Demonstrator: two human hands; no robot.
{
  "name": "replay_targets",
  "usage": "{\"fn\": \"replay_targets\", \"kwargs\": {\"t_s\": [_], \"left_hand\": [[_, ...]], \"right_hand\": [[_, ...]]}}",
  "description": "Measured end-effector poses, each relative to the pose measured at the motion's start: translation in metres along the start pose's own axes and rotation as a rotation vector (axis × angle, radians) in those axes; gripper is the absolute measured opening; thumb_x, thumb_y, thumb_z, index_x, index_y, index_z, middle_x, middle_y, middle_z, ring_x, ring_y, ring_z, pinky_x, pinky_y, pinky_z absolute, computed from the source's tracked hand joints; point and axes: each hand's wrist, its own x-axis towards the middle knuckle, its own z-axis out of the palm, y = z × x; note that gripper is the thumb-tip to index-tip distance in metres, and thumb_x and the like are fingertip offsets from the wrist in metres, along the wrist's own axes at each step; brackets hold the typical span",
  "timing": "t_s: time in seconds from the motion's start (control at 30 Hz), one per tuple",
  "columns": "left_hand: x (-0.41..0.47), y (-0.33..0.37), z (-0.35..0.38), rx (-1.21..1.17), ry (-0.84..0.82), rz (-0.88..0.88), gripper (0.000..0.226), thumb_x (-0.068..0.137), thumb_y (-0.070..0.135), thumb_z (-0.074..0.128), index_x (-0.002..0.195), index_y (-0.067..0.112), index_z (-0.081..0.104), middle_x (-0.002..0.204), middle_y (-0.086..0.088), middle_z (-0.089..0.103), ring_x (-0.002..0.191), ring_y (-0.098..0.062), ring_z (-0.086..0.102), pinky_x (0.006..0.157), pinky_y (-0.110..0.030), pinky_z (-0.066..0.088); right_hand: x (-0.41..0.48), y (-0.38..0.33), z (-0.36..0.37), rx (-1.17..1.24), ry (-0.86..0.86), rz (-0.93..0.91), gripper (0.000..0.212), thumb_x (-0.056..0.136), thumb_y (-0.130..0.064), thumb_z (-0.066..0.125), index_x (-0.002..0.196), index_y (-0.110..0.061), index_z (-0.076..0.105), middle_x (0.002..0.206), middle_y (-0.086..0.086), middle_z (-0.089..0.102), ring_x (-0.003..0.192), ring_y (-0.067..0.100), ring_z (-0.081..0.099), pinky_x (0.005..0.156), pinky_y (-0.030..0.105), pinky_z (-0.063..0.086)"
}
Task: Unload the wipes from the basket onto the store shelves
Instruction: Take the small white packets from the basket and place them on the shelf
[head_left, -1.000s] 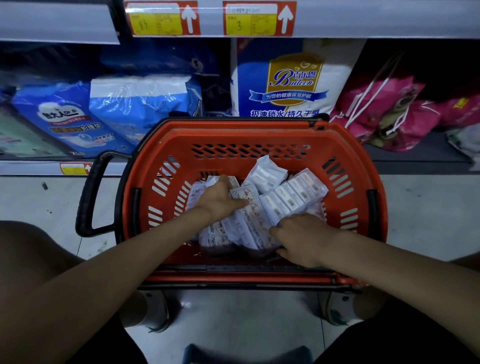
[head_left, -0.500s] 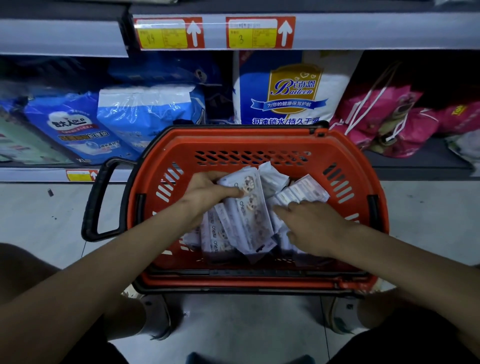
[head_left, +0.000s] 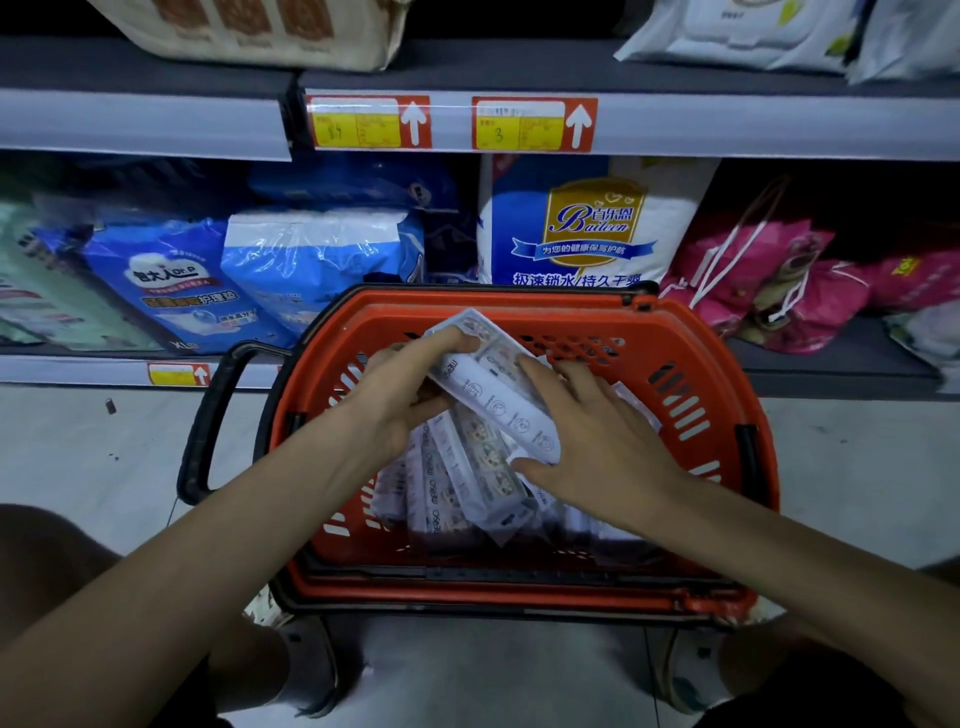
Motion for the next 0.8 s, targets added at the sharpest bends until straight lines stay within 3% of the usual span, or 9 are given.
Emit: {"fn": "replay_targets", "kwargs": {"t_s": [0.07,0.2,0.33,0.4,0.53,0.63,0.67,0.73,0.8], "left_hand": [[-0.001,-0.001,0.000,0.005,0.000,-0.018,0.032,0.080,0.024,0.085,0.106,0.009,0.075,0.090,-0.007,0.080,0.093,-0.022,0.076,0.066,-0.024,0.060],[-0.003,-0.002,0.000,0.011,0.012,-0.071,0.034,0.079,0.033,0.086,0.104,0.014,0.072,0.092,-0.006,0.070,0.081,-0.019,0.064,0.061,-0.025,0.054],[-0.007,0.001,-0.001,0.051,-0.036,-0.037,0.047,0.084,0.055,0.079,0.110,0.016,0.073,0.093,-0.005,0.077,0.075,-0.016,0.064,0.071,-0.030,0.053],[-0.008,0.003,0.000,0.085,-0.071,0.006,0.053,0.085,0.059,0.076,0.116,0.017,0.074,0.105,-0.004,0.081,0.080,-0.015,0.069,0.078,-0.033,0.054],[-0.010,0.007,0.004,0.127,-0.135,0.076,0.045,0.092,0.050,0.070,0.119,0.014,0.073,0.109,-0.005,0.080,0.082,-0.014,0.070,0.078,-0.034,0.051],[-0.011,0.006,0.005,0.130,-0.150,0.094,0.041,0.094,0.046,0.069,0.118,0.012,0.074,0.103,-0.003,0.080,0.082,-0.015,0.069,0.074,-0.031,0.050],[-0.011,0.005,0.005,0.133,-0.152,0.096,0.042,0.094,0.047,0.069,0.118,0.012,0.074,0.101,-0.003,0.079,0.081,-0.014,0.069,0.074,-0.032,0.050],[-0.011,0.004,0.006,0.139,-0.151,0.099,0.045,0.093,0.049,0.071,0.119,0.012,0.074,0.099,-0.004,0.078,0.081,-0.013,0.070,0.075,-0.032,0.050],[-0.013,0.003,0.008,0.143,-0.142,0.108,0.046,0.092,0.049,0.072,0.119,0.011,0.073,0.100,-0.005,0.078,0.082,-0.015,0.070,0.074,-0.032,0.050]], "right_hand": [[0.002,-0.001,0.002,0.000,0.001,0.013,0.096,0.090,-0.047,0.070,0.163,-0.029,0.011,0.148,0.005,0.036,0.129,0.029,0.048,0.094,0.040,0.049],[0.005,-0.002,0.000,0.108,0.000,0.055,0.084,0.090,-0.034,0.070,0.159,-0.031,0.023,0.139,0.004,0.046,0.116,0.026,0.054,0.077,0.033,0.040],[0.008,0.001,-0.003,0.573,0.001,0.128,0.053,0.087,-0.026,0.071,0.136,-0.028,0.051,0.108,-0.002,0.062,0.082,0.017,0.065,0.064,0.037,0.055],[0.009,0.002,-0.006,0.833,0.005,0.236,0.045,0.087,-0.023,0.072,0.129,-0.028,0.058,0.105,-0.002,0.067,0.084,0.019,0.071,0.068,0.043,0.063],[0.009,0.006,-0.012,1.167,-0.051,0.384,0.033,0.090,-0.026,0.072,0.121,-0.036,0.067,0.121,-0.008,0.069,0.109,0.021,0.068,0.087,0.050,0.057],[0.007,0.010,-0.016,1.338,-0.142,0.634,0.025,0.083,-0.040,0.076,0.106,-0.044,0.071,0.122,-0.022,0.056,0.105,0.023,0.060,0.068,0.050,0.057],[0.007,0.013,-0.015,1.400,-0.186,0.695,0.032,0.076,-0.045,0.080,0.106,-0.044,0.073,0.128,-0.020,0.054,0.108,0.028,0.059,0.068,0.054,0.058],[0.010,0.024,-0.006,1.538,-0.221,0.715,0.064,0.056,-0.049,0.089,0.117,-0.038,0.075,0.149,-0.002,0.050,0.123,0.042,0.057,0.083,0.067,0.057],[0.011,0.029,-0.003,1.604,-0.185,0.673,0.075,0.049,-0.047,0.090,0.121,-0.033,0.074,0.151,0.007,0.050,0.128,0.044,0.056,0.094,0.068,0.053]]}}
